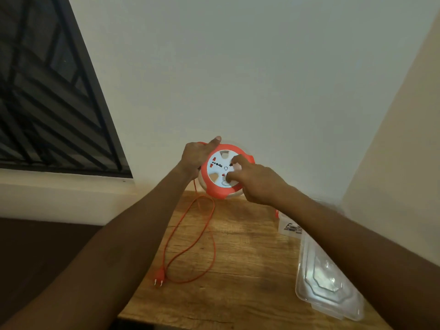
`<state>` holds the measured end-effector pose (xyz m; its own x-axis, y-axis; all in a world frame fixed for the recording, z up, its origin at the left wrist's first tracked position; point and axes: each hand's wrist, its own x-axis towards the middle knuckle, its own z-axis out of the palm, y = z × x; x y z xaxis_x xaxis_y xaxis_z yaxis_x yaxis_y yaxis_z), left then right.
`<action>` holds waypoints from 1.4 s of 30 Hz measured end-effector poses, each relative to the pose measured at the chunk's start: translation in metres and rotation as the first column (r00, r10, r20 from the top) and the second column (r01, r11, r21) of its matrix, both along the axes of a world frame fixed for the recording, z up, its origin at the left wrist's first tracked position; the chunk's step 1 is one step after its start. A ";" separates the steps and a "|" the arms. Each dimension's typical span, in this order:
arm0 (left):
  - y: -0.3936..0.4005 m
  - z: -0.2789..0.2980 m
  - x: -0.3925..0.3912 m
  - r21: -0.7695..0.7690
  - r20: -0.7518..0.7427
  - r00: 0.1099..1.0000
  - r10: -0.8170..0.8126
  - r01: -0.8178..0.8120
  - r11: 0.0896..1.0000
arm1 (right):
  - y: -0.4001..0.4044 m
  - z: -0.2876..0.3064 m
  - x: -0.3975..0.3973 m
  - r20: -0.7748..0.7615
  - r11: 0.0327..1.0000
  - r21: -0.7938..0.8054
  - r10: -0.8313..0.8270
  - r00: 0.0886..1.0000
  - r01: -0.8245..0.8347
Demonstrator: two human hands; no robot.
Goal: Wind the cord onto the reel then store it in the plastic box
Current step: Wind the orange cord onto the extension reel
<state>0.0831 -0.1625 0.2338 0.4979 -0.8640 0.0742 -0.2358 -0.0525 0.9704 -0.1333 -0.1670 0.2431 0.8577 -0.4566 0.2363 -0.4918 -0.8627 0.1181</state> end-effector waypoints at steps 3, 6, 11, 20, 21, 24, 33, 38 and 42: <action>0.001 -0.001 -0.002 0.045 0.069 0.997 -0.047 0.044 0.998 | -0.007 0.006 0.000 -0.239 0.985 -0.124 0.088 0.967 -0.120; 0.002 -0.004 -0.001 0.071 0.087 0.989 -0.120 0.114 0.991 | -0.005 0.013 0.004 -0.361 0.961 -0.188 0.125 0.924 -0.203; 0.004 -0.009 0.002 0.143 0.054 0.984 -0.170 0.161 0.977 | 0.001 0.024 0.010 -0.515 0.903 -0.284 0.141 0.846 -0.323; 0.003 -0.008 -0.005 0.108 0.005 0.985 -0.171 0.170 0.980 | 0.016 0.018 0.028 -0.567 0.909 -0.358 -0.030 0.823 -0.213; 0.004 -0.008 -0.005 0.105 0.004 0.985 -0.175 0.174 0.979 | 0.015 0.018 0.029 -0.564 0.913 -0.351 -0.028 0.826 -0.208; 0.002 -0.010 -0.007 0.117 0.025 0.985 -0.173 0.169 0.979 | 0.010 0.020 0.034 -0.573 0.911 -0.338 0.000 0.820 -0.237; 0.006 -0.020 -0.010 -0.057 -0.036 0.999 -0.022 0.020 0.998 | -0.018 0.008 0.037 -0.426 0.884 -0.417 0.014 0.905 -0.210; 0.003 -0.020 -0.014 -0.054 -0.103 0.995 0.007 -0.013 0.998 | -0.021 -0.009 0.040 -0.116 0.951 -0.302 -0.102 0.988 0.063; 0.003 -0.018 -0.017 -0.047 -0.101 0.994 -0.035 0.030 0.998 | -0.017 -0.014 0.041 0.090 0.975 -0.147 -0.156 0.984 0.168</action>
